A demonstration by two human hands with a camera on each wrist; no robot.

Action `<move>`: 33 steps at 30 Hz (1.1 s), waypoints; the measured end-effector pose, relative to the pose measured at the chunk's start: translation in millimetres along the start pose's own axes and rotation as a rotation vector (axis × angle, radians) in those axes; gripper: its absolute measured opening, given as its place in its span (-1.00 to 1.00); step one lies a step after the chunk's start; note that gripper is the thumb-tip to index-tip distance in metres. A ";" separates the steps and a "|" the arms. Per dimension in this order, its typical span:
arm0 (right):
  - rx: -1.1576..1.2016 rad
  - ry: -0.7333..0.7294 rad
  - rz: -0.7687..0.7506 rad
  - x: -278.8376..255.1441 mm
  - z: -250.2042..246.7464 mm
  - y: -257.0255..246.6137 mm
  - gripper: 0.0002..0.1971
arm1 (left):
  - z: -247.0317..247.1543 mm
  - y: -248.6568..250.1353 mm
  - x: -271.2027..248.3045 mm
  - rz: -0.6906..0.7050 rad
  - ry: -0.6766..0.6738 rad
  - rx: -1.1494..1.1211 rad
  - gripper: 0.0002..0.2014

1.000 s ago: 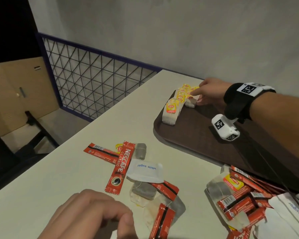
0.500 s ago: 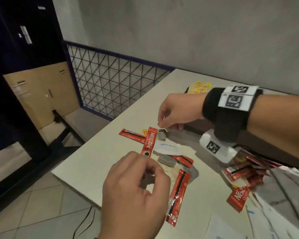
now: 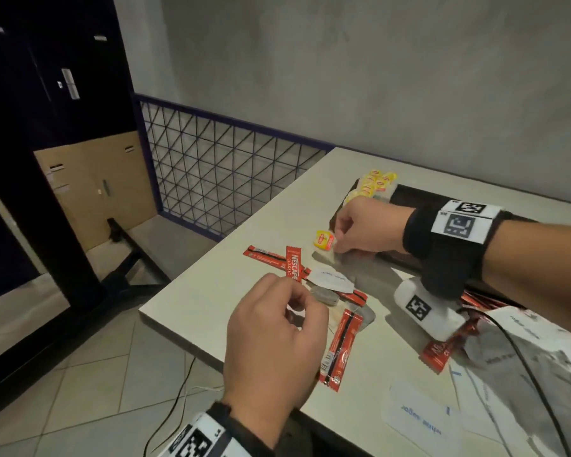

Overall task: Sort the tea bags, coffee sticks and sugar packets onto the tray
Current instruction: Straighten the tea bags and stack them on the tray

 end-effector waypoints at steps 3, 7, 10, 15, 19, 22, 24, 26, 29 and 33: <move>0.223 0.061 0.042 -20.5 -13.5 15.3 -0.89 | 0.7 -7.5 2.5 -0.051 0.003 -0.044 -0.80; 0.524 0.055 -0.026 -61.4 -17.5 12.5 -0.88 | 4.9 -14.7 6.5 -0.116 -0.029 -0.142 -0.79; 0.596 -0.035 -0.093 -92.2 -2.1 -4.5 -0.88 | 9.8 -16.2 8.4 -0.172 -0.086 -0.225 -0.77; 0.581 -0.077 -0.148 -115.3 24.6 -25.4 -0.83 | 10.0 -12.3 9.0 -0.152 -0.137 -0.331 -0.81; 0.516 -0.058 -0.129 -113.2 26.0 -24.6 -0.68 | 11.0 -10.0 7.3 -0.103 -0.175 -0.331 -0.82; 0.446 -0.013 -0.167 -110.0 9.2 -24.7 -0.75 | 16.5 -7.3 6.3 -0.075 -0.239 -0.279 -0.81; 0.386 -0.023 -0.251 -110.1 2.3 -31.3 -0.85 | 18.1 -7.2 6.5 -0.073 -0.265 -0.270 -0.81; 0.324 -0.018 -0.306 -110.1 -0.3 -36.4 -0.86 | 18.9 -7.5 6.4 -0.079 -0.284 -0.270 -0.81; 0.232 -0.020 -0.352 -109.6 -0.5 -43.0 -0.80 | 19.7 -8.9 6.7 -0.087 -0.303 -0.256 -0.79; 0.211 -0.095 -0.331 -102.4 -2.9 -36.2 -0.77 | 20.5 -8.2 7.8 -0.044 -0.295 -0.247 -0.70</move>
Point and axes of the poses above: each hand's wrist, its own x-axis towards the middle knuckle, its own z-axis out of the palm, y = z × x, the point moved 9 cm from there along x, towards the middle knuckle, and after that the axes turned 12 degrees about -x, right-handed, at the moved point
